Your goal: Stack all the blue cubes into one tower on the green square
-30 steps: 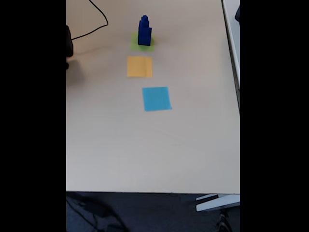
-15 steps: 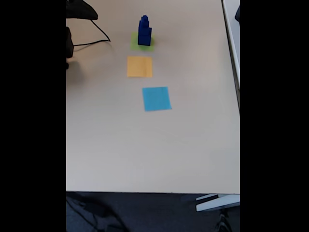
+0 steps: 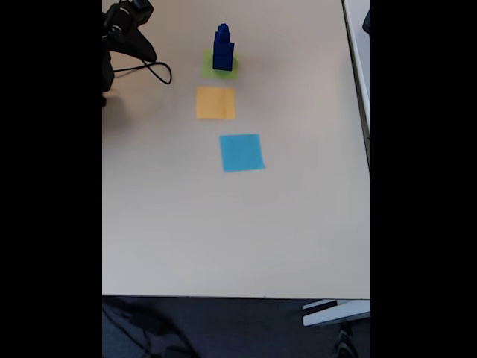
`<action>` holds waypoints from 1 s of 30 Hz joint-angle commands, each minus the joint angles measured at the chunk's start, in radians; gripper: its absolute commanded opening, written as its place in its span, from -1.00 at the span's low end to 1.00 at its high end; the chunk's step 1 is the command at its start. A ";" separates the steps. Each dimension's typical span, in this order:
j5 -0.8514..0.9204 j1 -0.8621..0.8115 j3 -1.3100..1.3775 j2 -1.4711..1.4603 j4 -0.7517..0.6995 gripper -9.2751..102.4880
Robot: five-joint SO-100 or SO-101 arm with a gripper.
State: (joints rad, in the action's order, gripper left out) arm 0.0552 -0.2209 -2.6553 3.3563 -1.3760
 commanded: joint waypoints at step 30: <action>0.321 -0.143 -0.376 0.026 0.107 -0.83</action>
State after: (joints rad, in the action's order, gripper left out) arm 0.4050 -0.3666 -3.0327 3.3563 -1.2931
